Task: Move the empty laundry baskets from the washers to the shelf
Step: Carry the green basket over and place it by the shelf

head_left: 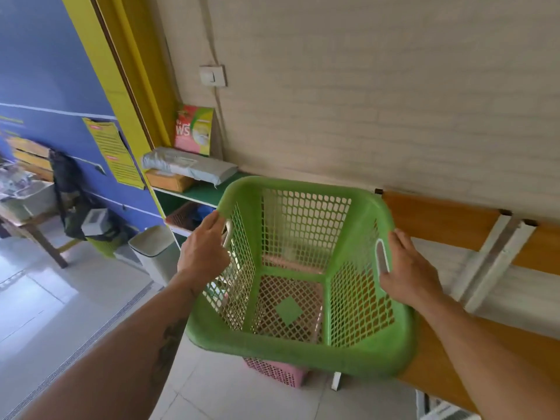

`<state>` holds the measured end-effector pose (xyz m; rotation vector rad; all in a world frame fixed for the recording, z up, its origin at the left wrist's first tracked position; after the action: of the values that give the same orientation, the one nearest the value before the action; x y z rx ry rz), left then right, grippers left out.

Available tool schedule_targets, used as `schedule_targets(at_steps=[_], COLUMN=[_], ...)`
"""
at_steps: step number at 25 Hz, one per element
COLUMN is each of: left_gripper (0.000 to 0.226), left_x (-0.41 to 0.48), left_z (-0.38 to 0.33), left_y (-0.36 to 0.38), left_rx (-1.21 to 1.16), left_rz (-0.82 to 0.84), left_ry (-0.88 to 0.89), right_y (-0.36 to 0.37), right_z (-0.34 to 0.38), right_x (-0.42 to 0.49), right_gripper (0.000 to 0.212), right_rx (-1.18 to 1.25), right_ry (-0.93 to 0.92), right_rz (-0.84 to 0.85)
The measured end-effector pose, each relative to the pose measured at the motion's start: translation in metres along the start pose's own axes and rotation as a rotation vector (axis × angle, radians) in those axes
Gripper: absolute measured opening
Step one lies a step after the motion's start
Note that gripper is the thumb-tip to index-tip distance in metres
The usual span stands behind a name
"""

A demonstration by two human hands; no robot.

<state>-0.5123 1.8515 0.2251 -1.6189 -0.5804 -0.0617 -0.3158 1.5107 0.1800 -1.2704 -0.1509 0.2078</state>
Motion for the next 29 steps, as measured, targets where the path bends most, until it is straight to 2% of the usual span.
schedule_targets(at_steps=[6,12,20,24,27,29], left_gripper=[0.078,0.082,0.094,0.084,0.073,0.067], left_x=[0.081,0.119,0.111,0.073,0.036,0.029], left_z=[0.062,0.112,0.164,0.204,0.205,0.213], left_y=[0.050,0.145,0.317,0.430,0.490,0.507], left_rx=[-0.003,-0.055,-0.154,-0.139,-0.045,-0.020], left_rz=[0.084,0.162,0.262,0.394,0.489,0.514], left_ry=[0.111,0.134,0.107,0.080,0.262,0.199], right_y=[0.059,0.150,0.286,0.387,0.443,0.456], right_z=[0.050,0.065,0.053,0.046,0.036,0.030], right_x=[0.052,0.103,0.132,0.130,0.114,0.108], right_gripper=[0.096,0.103,0.110,0.122,0.126,0.127], right_rx=[0.012,0.045,-0.068,-0.134,-0.155,-0.157], right_ry=[0.084,0.128,0.333,0.374,0.390,0.421], right_rz=[0.030,0.140,0.231,0.241,0.265,0.253])
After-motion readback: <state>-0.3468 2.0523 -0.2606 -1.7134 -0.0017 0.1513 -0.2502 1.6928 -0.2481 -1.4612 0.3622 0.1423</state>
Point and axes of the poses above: each hand's wrist, its own x-axis towards the middle knuckle, its own y-axis out of the palm, z = x × y, the point moved 10 cm from there along x, towards the middle knuckle, and after that the axes turned 15 degrees about y, right-handed, at the moved point
